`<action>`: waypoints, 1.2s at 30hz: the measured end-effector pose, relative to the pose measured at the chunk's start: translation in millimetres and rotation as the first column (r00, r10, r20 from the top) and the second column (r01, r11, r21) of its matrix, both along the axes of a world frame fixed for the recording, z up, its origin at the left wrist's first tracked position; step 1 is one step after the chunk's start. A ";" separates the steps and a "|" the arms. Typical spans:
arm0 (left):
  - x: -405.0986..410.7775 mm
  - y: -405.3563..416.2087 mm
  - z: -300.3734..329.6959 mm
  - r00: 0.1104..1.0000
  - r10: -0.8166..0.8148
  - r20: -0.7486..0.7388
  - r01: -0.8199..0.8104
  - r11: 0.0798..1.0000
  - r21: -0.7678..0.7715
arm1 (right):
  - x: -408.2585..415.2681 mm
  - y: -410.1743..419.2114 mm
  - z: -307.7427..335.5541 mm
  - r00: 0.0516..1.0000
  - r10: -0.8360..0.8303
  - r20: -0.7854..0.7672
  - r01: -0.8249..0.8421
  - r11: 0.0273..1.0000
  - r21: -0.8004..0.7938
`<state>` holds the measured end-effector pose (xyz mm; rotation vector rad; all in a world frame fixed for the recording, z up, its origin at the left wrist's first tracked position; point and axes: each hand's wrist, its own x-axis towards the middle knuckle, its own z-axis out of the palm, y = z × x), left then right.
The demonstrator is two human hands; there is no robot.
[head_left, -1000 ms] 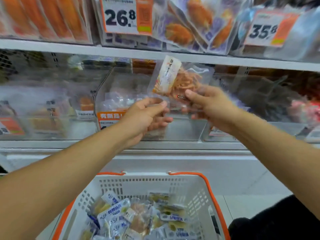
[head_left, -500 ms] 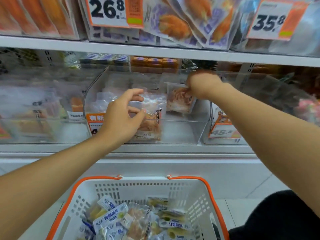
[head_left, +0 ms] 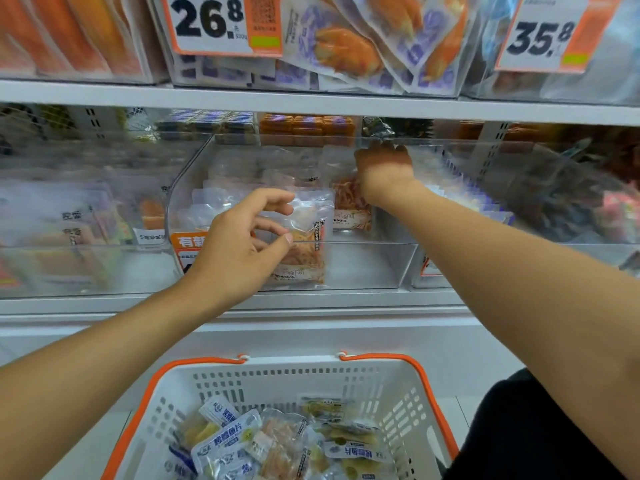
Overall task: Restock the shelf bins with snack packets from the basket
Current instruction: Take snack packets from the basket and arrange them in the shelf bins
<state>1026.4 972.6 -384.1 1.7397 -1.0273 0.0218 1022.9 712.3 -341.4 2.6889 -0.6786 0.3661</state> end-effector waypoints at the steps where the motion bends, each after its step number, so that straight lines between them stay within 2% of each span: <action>1: 0.7 0.4 0.2 1.000 0.003 0.010 -0.004 1.000 0.003 | -1.6 -0.7 0.9 1.000 0.012 0.007 -0.012 1.000 0.011; 8: -1.0 2.0 0.4 0.995 -0.021 0.099 0.018 0.999 0.027 | -17.8 15.3 10.9 0.991 0.099 0.093 -0.106 0.992 0.073; 10: -4.6 3.5 3.7 0.989 -0.071 0.132 0.057 0.993 0.106 | -28.7 33.1 23.7 0.984 0.140 0.112 -0.150 0.985 0.081; 12: -6.2 10.1 3.5 0.966 -0.183 0.182 0.116 0.938 0.326 | -48.2 64.5 31.5 0.965 0.241 0.108 -0.253 0.960 0.121; 13: -5.8 17.7 -0.3 0.952 -0.253 0.175 0.136 0.857 0.497 | -60.6 82.7 30.1 0.950 0.306 0.060 -0.312 0.939 0.143; 14: -5.6 27.5 -8.1 0.939 -0.320 0.125 0.157 0.722 0.674 | -75.8 100.1 23.3 0.933 0.358 -0.035 -0.348 0.922 0.168; 16: -6.5 53.0 -33.8 0.914 -0.403 -0.051 0.208 0.356 0.911 | -106.9 127.5 -0.3 0.879 0.390 -0.274 -0.349 0.918 0.189; 18: -14.3 78.5 -59.5 0.888 -0.414 -0.198 0.231 0.030 0.972 | -126.9 144.8 -36.7 0.788 0.429 -0.441 -0.350 0.902 0.253; 20: -23.0 94.9 -78.5 0.888 -0.373 -0.268 0.224 -0.156 0.962 | -133.4 158.1 -86.5 0.626 0.535 -0.568 -0.279 0.833 0.478; 21: -26.1 98.3 -84.9 0.890 -0.363 -0.275 0.214 -0.200 0.956 | -135.4 162.8 -115.0 0.543 0.574 -0.613 -0.177 0.792 0.585; 23: -30.1 100.3 -92.3 0.889 -0.365 -0.276 0.208 -0.215 0.954 | -146.7 175.3 -169.6 0.419 0.622 -0.661 0.000 0.728 0.685; 27: -31.3 92.8 -95.7 0.877 -0.413 -0.248 0.214 -0.128 0.968 | -182.5 204.0 -265.8 0.199 0.607 -0.770 0.103 0.768 0.632; 29: -32.0 88.4 -94.3 0.866 -0.449 -0.223 0.208 -0.082 0.975 | -194.2 216.2 -289.3 0.224 0.599 -0.768 0.091 0.772 0.629; 33: -34.1 82.0 -92.8 0.852 -0.482 -0.205 0.205 -0.053 0.977 | -198.8 213.9 -305.5 0.453 0.547 -0.703 0.090 0.757 0.647; 34: -33.7 81.1 -92.1 0.851 -0.483 -0.205 0.202 -0.060 0.978 | -199.2 208.2 -309.3 0.472 0.520 -0.712 0.090 0.775 0.626; 36: -33.4 79.7 -92.0 0.854 -0.475 -0.210 0.198 -0.076 0.977 | -203.9 196.6 -315.4 0.446 0.495 -0.746 0.075 0.810 0.582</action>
